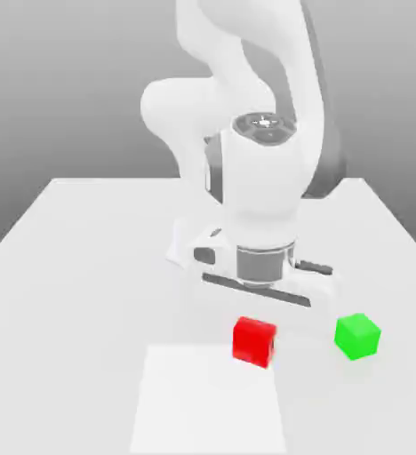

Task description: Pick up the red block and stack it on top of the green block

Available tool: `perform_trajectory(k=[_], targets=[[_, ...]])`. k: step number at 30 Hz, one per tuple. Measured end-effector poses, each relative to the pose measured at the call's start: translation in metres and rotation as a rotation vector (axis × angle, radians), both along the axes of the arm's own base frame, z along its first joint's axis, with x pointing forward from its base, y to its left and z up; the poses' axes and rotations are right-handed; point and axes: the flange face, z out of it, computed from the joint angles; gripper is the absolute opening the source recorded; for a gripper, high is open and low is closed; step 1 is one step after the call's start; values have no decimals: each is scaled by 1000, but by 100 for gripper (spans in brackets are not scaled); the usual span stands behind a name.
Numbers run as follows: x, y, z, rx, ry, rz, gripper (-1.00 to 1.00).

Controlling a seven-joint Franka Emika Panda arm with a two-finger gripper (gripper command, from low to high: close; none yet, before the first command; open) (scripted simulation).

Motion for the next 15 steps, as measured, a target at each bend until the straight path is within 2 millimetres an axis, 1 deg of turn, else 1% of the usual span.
perform_trajectory(k=[2, 3, 5, 6, 8, 14, 15], targets=[[-25, 42, 5, -3, -1, 153, -100], [-38, 59, 7, -5, -1, 226, -100], [-68, 92, 11, -14, -2, 371, -100], [-75, 100, 9, -18, -3, 408, -100], [-80, 107, -2, -22, -6, 436, -100], [-83, 108, -47, -22, -6, 445, -100], [-84, 108, -52, -21, -5, 447, 100]])
